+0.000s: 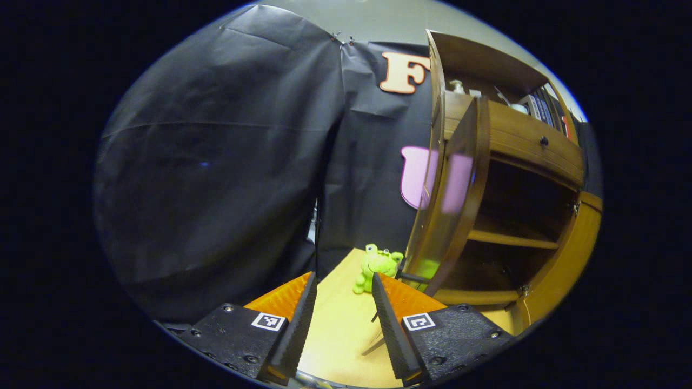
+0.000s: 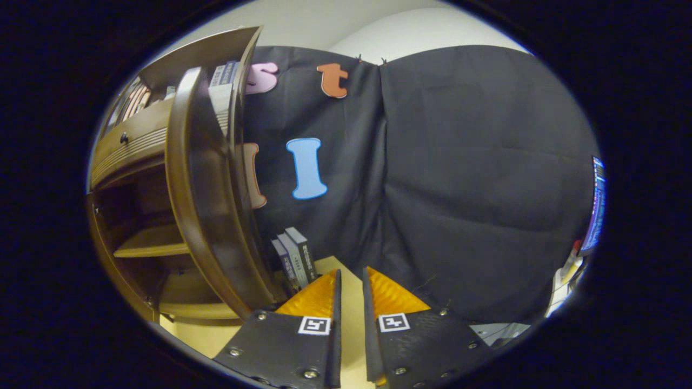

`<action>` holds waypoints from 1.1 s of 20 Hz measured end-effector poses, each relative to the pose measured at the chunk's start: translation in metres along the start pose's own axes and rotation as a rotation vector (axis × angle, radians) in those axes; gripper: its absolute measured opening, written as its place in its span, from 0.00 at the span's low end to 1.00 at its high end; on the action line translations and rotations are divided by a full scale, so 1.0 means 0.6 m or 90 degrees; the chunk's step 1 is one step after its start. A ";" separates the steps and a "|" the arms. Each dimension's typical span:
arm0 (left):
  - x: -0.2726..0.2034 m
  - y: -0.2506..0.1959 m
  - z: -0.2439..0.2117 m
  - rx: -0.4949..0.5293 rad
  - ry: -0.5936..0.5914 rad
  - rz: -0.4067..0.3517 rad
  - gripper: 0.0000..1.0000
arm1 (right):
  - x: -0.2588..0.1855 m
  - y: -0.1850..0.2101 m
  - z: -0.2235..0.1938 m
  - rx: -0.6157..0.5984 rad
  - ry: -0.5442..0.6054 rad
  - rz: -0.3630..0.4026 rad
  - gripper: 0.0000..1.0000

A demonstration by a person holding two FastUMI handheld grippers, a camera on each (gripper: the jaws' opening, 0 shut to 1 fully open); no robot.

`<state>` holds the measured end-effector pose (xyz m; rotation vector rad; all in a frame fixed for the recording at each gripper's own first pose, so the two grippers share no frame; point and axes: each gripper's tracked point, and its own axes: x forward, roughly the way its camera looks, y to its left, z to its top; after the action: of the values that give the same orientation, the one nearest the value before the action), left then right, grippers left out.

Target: Open the right door of the double-door shoe cabinet with the right hand, and open the left door with the left hand.

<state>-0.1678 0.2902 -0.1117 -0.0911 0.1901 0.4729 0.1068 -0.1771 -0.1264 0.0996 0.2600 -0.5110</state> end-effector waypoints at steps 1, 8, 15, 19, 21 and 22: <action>-0.005 0.000 0.025 0.004 -0.016 0.005 0.68 | -0.001 -0.003 0.018 -0.002 -0.013 -0.002 0.18; -0.018 -0.035 0.175 0.031 -0.099 0.019 0.61 | -0.041 -0.005 0.153 -0.008 -0.113 -0.005 0.18; -0.047 -0.075 0.326 0.060 -0.204 0.020 0.61 | -0.103 0.054 0.266 -0.061 -0.201 0.047 0.18; -0.062 -0.143 0.369 0.044 -0.233 -0.041 0.61 | -0.130 0.132 0.321 -0.050 -0.225 0.126 0.18; -0.060 -0.171 0.374 0.043 -0.235 -0.064 0.61 | -0.148 0.167 0.340 -0.042 -0.239 0.165 0.18; -0.061 -0.196 0.380 0.040 -0.236 -0.085 0.61 | -0.159 0.188 0.349 -0.037 -0.244 0.187 0.18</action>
<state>-0.1089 0.1996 0.1235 0.0463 -0.1645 0.3430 0.1289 -0.0676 0.1044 -0.0177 -0.1149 -0.2220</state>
